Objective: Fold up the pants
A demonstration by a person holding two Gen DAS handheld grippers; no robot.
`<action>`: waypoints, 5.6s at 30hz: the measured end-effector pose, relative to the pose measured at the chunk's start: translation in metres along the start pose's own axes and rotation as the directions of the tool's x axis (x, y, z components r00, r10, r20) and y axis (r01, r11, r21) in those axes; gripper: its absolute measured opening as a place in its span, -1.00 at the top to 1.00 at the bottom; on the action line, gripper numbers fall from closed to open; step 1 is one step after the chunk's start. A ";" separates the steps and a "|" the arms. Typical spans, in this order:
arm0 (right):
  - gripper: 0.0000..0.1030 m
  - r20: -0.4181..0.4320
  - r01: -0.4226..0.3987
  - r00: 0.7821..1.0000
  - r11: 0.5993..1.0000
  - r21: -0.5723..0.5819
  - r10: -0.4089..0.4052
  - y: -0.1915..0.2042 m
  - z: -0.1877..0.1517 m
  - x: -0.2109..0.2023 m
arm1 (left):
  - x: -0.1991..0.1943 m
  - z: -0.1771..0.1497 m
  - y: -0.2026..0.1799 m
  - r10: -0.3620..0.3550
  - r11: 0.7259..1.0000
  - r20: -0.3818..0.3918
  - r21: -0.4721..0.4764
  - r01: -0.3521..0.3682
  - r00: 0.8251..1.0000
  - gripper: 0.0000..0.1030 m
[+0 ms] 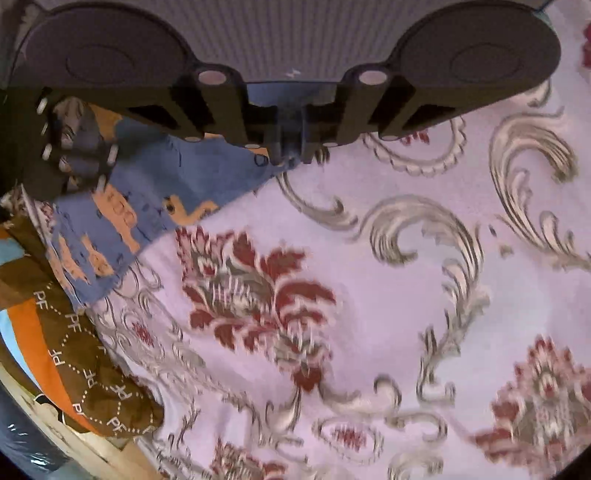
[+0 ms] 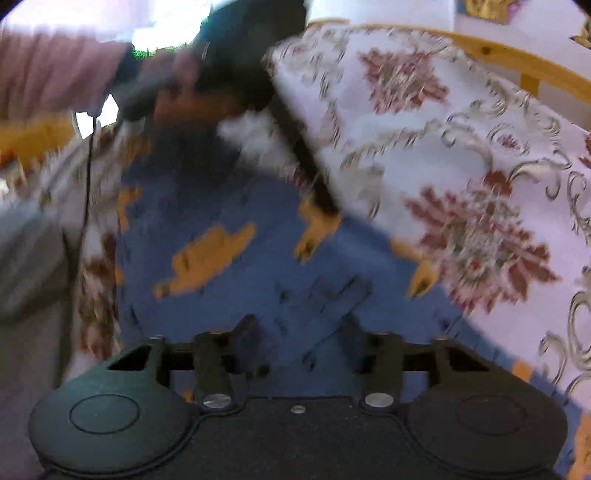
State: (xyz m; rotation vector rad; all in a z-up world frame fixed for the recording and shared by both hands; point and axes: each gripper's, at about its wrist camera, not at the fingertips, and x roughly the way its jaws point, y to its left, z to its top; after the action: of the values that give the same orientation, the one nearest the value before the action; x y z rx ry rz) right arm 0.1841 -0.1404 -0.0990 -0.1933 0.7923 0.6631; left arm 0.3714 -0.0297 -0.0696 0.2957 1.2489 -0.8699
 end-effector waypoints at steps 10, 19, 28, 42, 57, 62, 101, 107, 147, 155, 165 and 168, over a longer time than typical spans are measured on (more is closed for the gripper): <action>0.65 0.021 0.010 1.000 0.999 0.035 -0.011 0.011 -0.012 -0.006 | 0.001 0.010 0.000 0.084 0.996 0.110 -0.015 -0.083 0.990 0.83; -0.55 0.113 0.249 0.949 0.918 0.308 -0.295 -0.064 -0.009 -0.050 | 0.008 0.001 -0.007 0.140 0.989 0.123 0.023 -0.144 0.982 0.79; -0.89 -0.054 0.647 0.724 0.650 0.399 -0.688 -0.101 -0.041 -0.072 | 0.008 0.003 -0.008 0.241 0.970 0.111 -0.055 -0.237 0.964 0.19; -0.99 -0.054 0.482 0.715 0.435 0.761 -0.697 -0.049 -0.126 -0.201 | -0.004 0.063 -0.118 0.198 0.980 0.294 -0.088 -0.180 0.935 -0.99; -0.93 -0.027 0.267 0.697 0.224 0.937 -0.717 -0.097 -0.181 -0.211 | 0.144 0.161 -0.306 -0.052 0.912 0.115 0.410 0.001 0.992 -0.99; -0.84 -0.005 0.193 0.685 0.175 0.965 -0.728 -0.111 -0.189 -0.211 | 0.173 0.167 -0.308 -0.005 0.894 0.065 0.448 -0.025 0.998 -0.99; 0.23 -0.107 0.354 0.626 0.159 0.922 -0.772 -0.115 -0.175 -0.197 | 0.181 0.167 -0.338 -0.088 0.982 -0.125 0.153 0.107 0.988 -0.98; 0.12 -0.103 0.424 0.608 0.213 0.880 -0.788 -0.112 -0.163 -0.194 | 0.191 0.159 -0.321 -0.116 0.987 -0.096 0.104 0.126 0.989 -0.99; 0.69 -0.064 0.677 0.721 0.682 0.277 -0.690 -0.038 -0.096 -0.120 | 0.121 0.138 -0.253 -0.255 0.959 -0.113 -0.153 0.236 0.960 -0.96; 0.68 -0.072 0.669 0.727 0.681 0.297 -0.683 -0.040 -0.096 -0.124 | 0.143 0.141 -0.252 -0.113 0.985 -0.165 -0.151 0.088 0.980 0.06; 0.68 -0.015 0.638 0.751 0.719 0.275 -0.661 -0.016 -0.092 -0.145 | 0.115 0.122 -0.241 -0.121 0.977 -0.098 -0.186 0.101 0.988 0.55; 0.70 0.003 0.612 0.778 0.759 0.220 -0.628 -0.001 -0.090 -0.145 | 0.099 0.106 -0.232 -0.136 0.975 -0.058 -0.184 0.123 0.989 0.55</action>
State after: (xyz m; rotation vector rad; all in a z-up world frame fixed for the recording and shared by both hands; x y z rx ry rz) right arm 0.0562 -0.2463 -0.0582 -0.2240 0.6606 -0.0520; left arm 0.2863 -0.2897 -0.0662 0.1018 1.4145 -0.8569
